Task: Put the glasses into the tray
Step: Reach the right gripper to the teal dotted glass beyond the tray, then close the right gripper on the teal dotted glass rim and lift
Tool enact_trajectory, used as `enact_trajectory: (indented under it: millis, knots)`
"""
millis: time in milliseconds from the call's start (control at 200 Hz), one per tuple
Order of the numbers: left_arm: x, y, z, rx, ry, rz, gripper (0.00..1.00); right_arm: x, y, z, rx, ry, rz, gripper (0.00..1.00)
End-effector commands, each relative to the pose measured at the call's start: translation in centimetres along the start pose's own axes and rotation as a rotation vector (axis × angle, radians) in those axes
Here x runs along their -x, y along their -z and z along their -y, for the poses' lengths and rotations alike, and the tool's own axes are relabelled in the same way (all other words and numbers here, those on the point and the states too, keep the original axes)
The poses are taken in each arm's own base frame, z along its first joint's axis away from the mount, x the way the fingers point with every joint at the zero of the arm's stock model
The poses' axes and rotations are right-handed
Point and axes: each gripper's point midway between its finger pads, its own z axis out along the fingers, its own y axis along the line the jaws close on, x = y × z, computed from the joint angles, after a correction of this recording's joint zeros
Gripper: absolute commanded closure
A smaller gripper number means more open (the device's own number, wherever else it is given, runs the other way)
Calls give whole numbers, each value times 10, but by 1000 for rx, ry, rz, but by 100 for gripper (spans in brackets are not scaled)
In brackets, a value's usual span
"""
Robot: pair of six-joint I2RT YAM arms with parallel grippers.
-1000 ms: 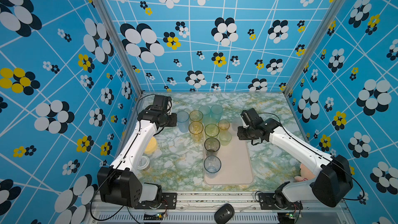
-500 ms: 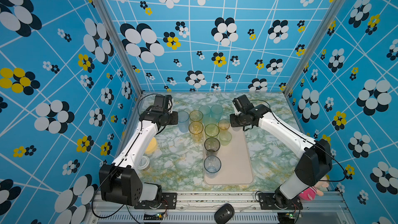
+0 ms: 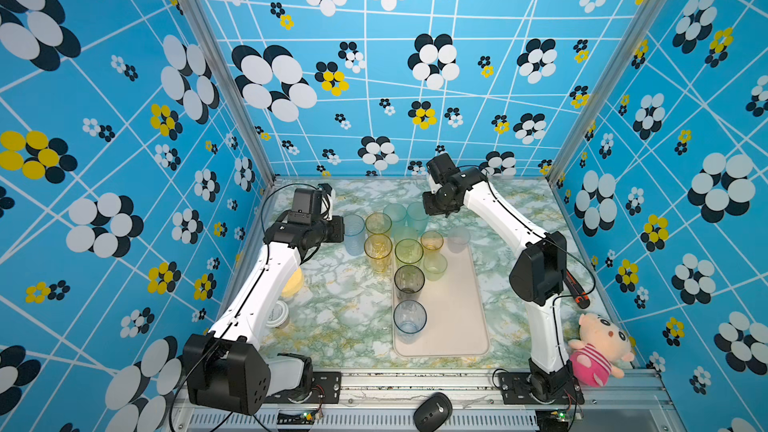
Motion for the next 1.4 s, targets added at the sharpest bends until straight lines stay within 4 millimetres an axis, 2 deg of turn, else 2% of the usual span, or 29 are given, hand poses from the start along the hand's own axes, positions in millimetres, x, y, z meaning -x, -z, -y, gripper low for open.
enact_trajectory:
  millis: [0,410,865,1395]
  knots:
    - [1,2,2,-20,2,14,72,-11,-9,5,-13,11,-84,73]
    - [2,-5,2,-20,-6,5,72,-4,-26,10,-16,0,-88,73]
    - [5,-3,1,-17,-19,6,71,11,-38,11,-9,-13,-70,74]
    - [6,-4,2,-22,-21,6,71,11,-52,9,3,-18,-82,82]
